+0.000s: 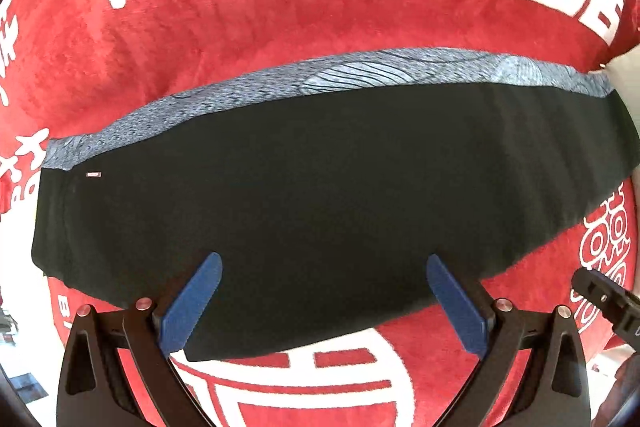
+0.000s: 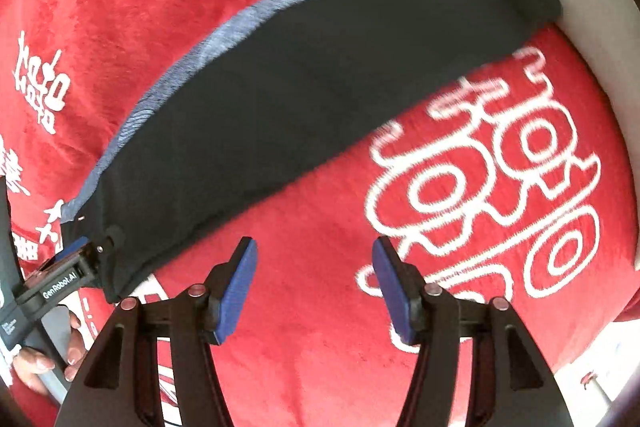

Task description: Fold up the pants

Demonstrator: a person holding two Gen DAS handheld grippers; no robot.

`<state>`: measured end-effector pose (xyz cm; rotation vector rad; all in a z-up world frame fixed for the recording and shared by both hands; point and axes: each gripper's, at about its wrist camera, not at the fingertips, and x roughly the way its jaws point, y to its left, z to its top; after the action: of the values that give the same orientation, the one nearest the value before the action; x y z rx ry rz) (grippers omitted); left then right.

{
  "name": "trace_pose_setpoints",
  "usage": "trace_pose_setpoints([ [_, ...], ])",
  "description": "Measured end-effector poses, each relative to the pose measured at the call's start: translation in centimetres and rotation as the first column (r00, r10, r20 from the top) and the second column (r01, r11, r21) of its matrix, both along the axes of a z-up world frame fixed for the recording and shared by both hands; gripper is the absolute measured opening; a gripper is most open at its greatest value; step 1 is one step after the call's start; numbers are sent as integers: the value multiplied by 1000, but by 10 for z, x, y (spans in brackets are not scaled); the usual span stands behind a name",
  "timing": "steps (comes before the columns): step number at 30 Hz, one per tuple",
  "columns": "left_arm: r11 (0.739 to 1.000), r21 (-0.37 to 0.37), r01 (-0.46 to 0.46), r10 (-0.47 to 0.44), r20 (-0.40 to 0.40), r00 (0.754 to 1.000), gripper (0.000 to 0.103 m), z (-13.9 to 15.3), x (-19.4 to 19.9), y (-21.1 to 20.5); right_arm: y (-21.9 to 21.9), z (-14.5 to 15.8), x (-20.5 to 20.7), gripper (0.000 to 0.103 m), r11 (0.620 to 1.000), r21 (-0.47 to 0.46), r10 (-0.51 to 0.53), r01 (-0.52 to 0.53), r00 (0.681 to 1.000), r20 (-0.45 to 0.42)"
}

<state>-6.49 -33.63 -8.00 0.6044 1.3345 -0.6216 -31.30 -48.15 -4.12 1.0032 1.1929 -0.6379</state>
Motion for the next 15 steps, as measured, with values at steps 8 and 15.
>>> trace_pose_setpoints([
  [8, 999, 21, 42, -42, -3, 999, 103, 8, -34, -24, -10, 0, -47, 64, 998, 24, -56, 56, 998, 19],
  [15, 997, 27, 79, -78, -19, 997, 103, 14, -72, -52, -22, -3, -67, 64, 993, 82, -99, 91, 990, 104],
])
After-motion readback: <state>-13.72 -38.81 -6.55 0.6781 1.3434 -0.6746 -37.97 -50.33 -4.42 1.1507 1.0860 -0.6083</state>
